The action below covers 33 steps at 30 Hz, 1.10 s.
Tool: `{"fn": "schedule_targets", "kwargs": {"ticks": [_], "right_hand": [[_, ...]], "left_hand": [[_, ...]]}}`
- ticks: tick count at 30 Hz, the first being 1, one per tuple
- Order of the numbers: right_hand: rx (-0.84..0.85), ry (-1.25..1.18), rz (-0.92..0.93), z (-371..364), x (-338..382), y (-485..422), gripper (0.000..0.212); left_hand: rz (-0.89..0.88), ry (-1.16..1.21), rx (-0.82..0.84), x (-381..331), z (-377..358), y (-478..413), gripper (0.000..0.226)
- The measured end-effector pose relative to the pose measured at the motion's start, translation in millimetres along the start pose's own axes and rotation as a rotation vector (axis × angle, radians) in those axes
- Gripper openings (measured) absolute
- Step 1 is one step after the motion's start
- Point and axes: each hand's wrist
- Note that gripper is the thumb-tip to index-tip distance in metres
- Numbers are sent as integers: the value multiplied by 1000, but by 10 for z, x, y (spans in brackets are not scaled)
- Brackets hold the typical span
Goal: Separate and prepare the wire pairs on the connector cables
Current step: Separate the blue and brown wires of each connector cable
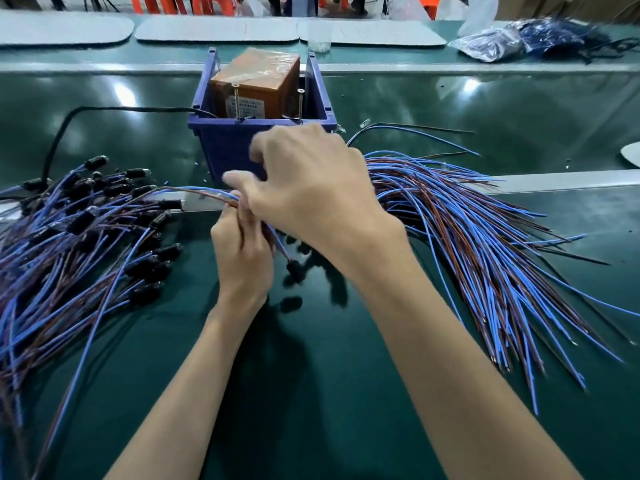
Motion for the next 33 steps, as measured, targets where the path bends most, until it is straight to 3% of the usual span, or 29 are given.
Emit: {"fn": "schedule_targets", "kwargs": {"ticks": [2,5,8,14,18,22,26,29,33], "right_hand": [[142,-98,54,-52,92,-113,50],[298,-251,68,-156,187,-198,40],[257,-473,103,-189,178,-227,17],[176,-1078,-56,-35,62,-253,33],[58,-1380,-162,44,-45,-292,30],[-38,-1353,-258,64,-107,-354,31],[32,-1125,-296,-19,-91,-347,50],[-30,-986,-285,-120,-17,-335,33],[-122,-1003,-312,-222,19,-329,16]], "left_hand": [[-98,-41,117,-44,-6,18,50],[-137,-77,244,-77,7,13,26],[-144,-23,286,-87,17,25,42],[-40,130,339,-235,-5,15,46],[36,183,417,-228,2,16,46],[91,157,491,-248,34,7,44],[115,103,325,-288,19,-15,48],[99,70,264,-283,-15,-20,32],[78,110,209,-280,-8,-36,33]]}}
Point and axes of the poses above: each hand's wrist, its own y-axis away from the middle knuckle, its own z-axis out of the back of the hand, x = y × z, and after that the axes turned 13 degrees about -z, right-handed
